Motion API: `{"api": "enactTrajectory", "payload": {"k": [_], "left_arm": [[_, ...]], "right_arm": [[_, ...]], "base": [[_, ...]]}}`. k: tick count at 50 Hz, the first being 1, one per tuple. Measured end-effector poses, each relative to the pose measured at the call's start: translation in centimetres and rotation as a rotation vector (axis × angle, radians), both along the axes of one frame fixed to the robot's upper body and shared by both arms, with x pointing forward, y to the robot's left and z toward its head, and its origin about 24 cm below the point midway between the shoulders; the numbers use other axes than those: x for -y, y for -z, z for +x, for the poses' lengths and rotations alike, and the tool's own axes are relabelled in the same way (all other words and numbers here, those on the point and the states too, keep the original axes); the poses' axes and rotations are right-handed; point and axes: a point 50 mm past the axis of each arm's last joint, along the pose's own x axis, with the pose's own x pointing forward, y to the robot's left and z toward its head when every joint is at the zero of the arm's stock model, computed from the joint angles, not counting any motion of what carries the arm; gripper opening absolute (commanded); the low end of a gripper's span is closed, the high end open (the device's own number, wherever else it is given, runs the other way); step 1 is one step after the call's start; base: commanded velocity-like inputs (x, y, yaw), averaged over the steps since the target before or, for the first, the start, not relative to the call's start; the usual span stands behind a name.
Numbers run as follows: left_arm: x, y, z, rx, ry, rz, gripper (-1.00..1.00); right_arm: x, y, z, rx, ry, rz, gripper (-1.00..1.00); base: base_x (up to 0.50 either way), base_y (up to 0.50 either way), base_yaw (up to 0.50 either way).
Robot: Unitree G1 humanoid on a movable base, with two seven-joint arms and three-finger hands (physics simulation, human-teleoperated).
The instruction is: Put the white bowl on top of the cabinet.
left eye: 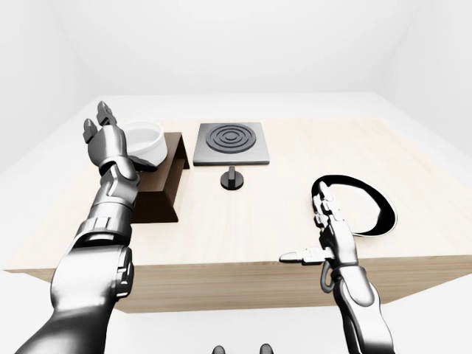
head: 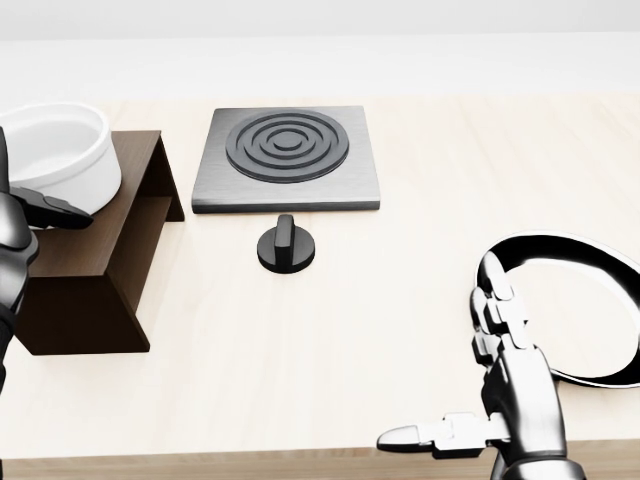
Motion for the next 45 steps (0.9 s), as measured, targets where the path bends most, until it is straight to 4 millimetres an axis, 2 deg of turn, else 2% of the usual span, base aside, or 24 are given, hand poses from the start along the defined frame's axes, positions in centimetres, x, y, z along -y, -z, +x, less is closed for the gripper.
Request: {"api": "enactTrajectory", "payload": {"k": [17, 30, 45], "left_arm": [[0.6, -0.4, -0.2, 0.017, 0.054, 0.046, 1.00], [2.2, -1.4, -0.8, 0.032, 0.161, 0.155, 1.00], [4.8, -2.2, -2.6, 0.008, 0.284, 0.329, 1.00]], "right_arm": [[-0.2, 0.2, 0.0, -0.004, -0.005, -0.004, 1.00], [-0.2, 0.2, 0.0, -0.005, -0.007, -0.006, 1.00], [-0.3, 0.3, -0.1, -0.006, -0.010, -0.008, 1.00]], "base": [[0.00, 0.00, 0.00], [0.00, 0.00, 0.00], [0.00, 0.00, 0.00]]}}
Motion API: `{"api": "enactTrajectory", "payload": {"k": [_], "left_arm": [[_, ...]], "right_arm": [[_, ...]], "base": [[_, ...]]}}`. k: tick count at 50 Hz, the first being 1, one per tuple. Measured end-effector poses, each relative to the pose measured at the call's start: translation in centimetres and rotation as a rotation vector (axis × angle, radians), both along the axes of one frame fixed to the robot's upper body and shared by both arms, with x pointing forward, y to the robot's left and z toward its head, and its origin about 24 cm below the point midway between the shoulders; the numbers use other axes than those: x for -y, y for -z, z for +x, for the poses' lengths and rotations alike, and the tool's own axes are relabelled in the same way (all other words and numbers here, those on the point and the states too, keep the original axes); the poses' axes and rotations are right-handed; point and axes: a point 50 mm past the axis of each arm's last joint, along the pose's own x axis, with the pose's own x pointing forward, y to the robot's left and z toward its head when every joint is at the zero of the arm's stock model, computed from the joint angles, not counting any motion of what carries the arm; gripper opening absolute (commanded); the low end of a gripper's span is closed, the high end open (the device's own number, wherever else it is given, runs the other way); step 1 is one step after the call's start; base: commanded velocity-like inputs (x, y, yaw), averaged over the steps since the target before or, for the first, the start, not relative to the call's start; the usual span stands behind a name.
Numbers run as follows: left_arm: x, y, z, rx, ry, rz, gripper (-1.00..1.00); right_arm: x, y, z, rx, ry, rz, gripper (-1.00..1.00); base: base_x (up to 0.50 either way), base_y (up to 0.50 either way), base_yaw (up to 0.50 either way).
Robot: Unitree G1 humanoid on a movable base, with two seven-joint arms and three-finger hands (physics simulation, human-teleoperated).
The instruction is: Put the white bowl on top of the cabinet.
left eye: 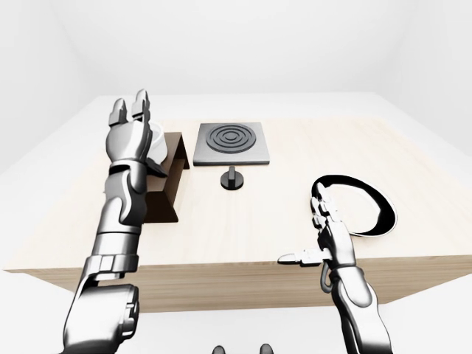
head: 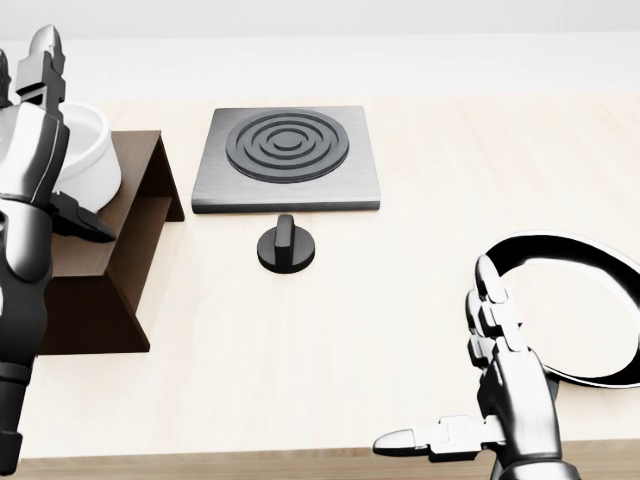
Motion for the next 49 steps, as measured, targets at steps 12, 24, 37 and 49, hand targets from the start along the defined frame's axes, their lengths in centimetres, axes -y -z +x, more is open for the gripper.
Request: {"api": "enactTrajectory", "payload": {"k": [12, 24, 37, 49], "left_arm": [[1.6, -0.2, -1.4, 0.007, 0.052, 0.035, 1.00], [4.3, 0.5, -3.2, 0.014, 0.149, -0.004, 1.00], [6.5, 2.8, -5.0, -0.031, 0.255, -0.146, 1.00], [7.9, 4.3, -7.7, -0.048, 0.326, -0.248, 1.00]], "right_arm": [[0.0, 0.0, 0.0, 0.000, -0.001, 0.000, 1.00], [0.0, 0.0, 0.0, -0.001, -0.002, 0.000, 1.00], [0.2, -0.2, 0.2, 0.000, 0.007, 0.006, 1.00], [0.5, -0.3, 0.3, 0.001, 0.012, 0.010, 1.00]], "base": [[0.00, 0.00, 0.00], [0.00, 0.00, 0.00], [0.00, 0.00, 0.00], [0.00, 0.00, 0.00]]}}
